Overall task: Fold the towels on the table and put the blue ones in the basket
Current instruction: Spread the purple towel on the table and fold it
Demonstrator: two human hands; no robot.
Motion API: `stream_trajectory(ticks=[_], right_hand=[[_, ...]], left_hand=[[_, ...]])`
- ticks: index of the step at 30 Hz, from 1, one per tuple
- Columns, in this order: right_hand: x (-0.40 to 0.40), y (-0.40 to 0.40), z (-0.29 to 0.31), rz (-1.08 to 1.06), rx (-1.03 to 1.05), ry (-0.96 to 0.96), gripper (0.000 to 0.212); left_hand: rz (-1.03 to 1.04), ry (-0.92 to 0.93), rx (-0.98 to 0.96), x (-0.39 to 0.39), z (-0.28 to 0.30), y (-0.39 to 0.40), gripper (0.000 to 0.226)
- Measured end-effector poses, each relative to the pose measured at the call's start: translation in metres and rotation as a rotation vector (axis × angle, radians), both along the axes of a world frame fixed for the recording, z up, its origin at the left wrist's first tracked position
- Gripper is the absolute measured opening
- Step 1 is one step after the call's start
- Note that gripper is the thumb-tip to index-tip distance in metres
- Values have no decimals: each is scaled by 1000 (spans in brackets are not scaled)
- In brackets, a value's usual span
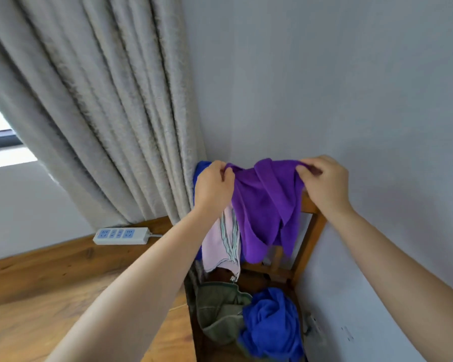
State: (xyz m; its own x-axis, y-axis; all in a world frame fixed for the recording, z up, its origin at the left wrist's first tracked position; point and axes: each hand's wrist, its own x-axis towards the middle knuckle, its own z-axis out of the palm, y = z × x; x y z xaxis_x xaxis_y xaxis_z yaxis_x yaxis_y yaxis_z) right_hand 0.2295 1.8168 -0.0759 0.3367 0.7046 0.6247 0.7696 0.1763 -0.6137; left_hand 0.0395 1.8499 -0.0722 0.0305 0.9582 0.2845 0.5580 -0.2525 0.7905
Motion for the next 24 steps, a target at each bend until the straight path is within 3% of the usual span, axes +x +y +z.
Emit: stream_trajectory(ticks=[7, 13, 18, 24], right_hand=[[-116, -86, 38, 162, 61, -16, 13], [-216, -147, 27, 367, 31, -50, 13], [-289, -173, -24, 561, -210, 74, 14], [-364, -176, -102, 671, -488, 202, 14]], left_hand=[[155, -43, 49, -115, 28, -105, 18], [295, -36, 21, -233, 23, -193, 17], [443, 27, -73, -320, -11, -247, 22], [606, -42, -254, -395, -66, -281, 17]])
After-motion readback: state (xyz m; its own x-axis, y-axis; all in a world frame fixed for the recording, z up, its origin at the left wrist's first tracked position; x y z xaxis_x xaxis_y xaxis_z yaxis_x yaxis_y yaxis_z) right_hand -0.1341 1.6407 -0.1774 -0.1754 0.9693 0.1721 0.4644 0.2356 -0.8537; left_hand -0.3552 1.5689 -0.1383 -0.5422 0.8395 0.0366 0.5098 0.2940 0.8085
